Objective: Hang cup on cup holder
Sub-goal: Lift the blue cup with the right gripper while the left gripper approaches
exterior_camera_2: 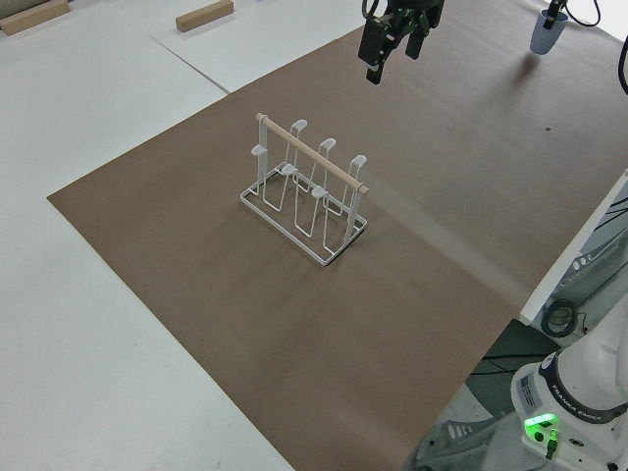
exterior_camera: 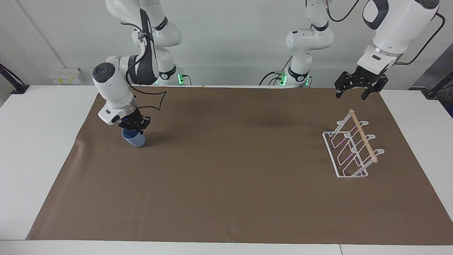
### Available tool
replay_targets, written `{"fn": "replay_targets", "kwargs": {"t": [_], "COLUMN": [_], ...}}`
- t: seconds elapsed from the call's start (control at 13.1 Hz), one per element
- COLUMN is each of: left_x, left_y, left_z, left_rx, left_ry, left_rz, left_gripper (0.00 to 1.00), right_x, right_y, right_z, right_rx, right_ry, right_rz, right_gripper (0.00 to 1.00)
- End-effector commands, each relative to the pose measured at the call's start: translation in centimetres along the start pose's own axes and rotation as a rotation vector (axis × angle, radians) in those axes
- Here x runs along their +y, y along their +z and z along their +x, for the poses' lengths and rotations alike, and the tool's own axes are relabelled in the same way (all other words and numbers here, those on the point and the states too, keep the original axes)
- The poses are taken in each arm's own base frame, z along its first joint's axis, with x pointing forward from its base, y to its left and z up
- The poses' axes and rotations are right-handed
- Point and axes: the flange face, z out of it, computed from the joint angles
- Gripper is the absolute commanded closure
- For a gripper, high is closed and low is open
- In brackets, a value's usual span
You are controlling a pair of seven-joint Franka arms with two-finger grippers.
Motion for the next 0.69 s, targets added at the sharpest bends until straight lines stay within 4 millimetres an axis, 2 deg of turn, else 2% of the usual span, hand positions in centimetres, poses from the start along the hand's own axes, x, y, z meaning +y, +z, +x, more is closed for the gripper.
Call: {"fn": "replay_targets", "kwargs": {"t": [0.0, 0.15, 0.23, 0.38, 0.46, 0.61], "left_x": [-0.8, -0.6, -1.1, -1.2, -1.5, -1.0], "left_y": [0.3, 0.9, 1.3, 2.1, 2.2, 3.5], "left_z": [-1.1, -1.9, -2.4, -3.5, -4.1, -6.1], "left_rx": [0.012, 0.002, -0.009, -0.033, -0.049, -0.112], "left_ry": [-0.065, -0.095, -0.178, -0.293, -0.350, -0.460], "left_rz": [-0.056, -0.102, -0.139, -0.218, -0.273, -0.284], "left_gripper": [0.00, 0.00, 0.00, 0.00, 0.00, 0.00], "right_x": [-1.1, -4.5, -6.1, -9.2, -11.3, -15.7], "right_y": [-4.4, -7.7, -8.7, -10.0, -10.4, -11.5], "right_z": [1.9, 2.6, 2.7, 2.9, 3.0, 3.1], "right_rx": [0.001, 0.040, 0.063, 0.110, 0.122, 0.159], "right_ry": [-0.068, -0.098, -0.090, -0.043, -0.026, -0.015], "right_rz": [0.017, 0.105, 0.178, 0.382, 0.477, 0.617], "right_gripper": [1.00, 1.00, 1.00, 1.00, 1.00, 1.00]}}
